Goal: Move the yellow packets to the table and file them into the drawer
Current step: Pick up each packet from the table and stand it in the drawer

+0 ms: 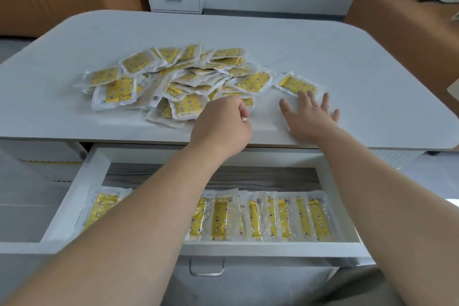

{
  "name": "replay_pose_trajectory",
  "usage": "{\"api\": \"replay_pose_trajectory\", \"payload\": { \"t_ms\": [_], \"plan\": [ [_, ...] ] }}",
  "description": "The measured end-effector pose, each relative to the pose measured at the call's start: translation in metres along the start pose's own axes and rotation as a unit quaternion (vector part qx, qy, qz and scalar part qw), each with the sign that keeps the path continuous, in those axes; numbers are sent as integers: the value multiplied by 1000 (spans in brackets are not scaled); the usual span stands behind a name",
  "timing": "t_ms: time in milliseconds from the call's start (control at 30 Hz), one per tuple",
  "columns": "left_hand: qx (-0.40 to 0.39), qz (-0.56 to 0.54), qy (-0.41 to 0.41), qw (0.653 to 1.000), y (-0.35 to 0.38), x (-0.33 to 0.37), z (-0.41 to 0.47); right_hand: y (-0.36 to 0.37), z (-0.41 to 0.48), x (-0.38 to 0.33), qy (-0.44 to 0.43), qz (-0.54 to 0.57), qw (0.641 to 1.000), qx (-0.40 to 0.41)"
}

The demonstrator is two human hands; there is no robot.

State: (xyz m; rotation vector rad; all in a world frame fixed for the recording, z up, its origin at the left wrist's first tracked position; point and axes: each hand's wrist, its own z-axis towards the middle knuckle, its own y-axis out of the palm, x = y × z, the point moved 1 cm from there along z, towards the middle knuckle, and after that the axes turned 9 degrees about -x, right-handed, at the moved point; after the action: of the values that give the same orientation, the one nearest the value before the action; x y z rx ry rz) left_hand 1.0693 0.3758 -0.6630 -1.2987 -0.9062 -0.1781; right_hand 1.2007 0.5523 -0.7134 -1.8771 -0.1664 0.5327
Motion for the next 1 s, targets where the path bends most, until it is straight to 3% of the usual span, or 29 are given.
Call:
{"api": "replay_pose_trajectory", "payload": {
  "t_ms": [200,333,400,533,700,1000],
  "plan": [
    [25,108,-15,994,-5,-11,2,-4,-3,-3,0,-77,993,90],
    [53,297,-51,952,-21,-25,3,-2,-9,-5,-5,-48,995,85],
    [45,340,-76,936,-28,-34,5,-6,-15,-9,-7,-30,995,95],
    [46,353,-89,930,-33,-50,6,-7,-30,-18,0,-27,996,90],
    [88,354,-77,928,-41,-56,4,-2,-37,-25,72,-12,997,18],
    [81,318,-49,943,-41,-77,1,-4,-52,-30,25,9,999,44]
  ]
}}
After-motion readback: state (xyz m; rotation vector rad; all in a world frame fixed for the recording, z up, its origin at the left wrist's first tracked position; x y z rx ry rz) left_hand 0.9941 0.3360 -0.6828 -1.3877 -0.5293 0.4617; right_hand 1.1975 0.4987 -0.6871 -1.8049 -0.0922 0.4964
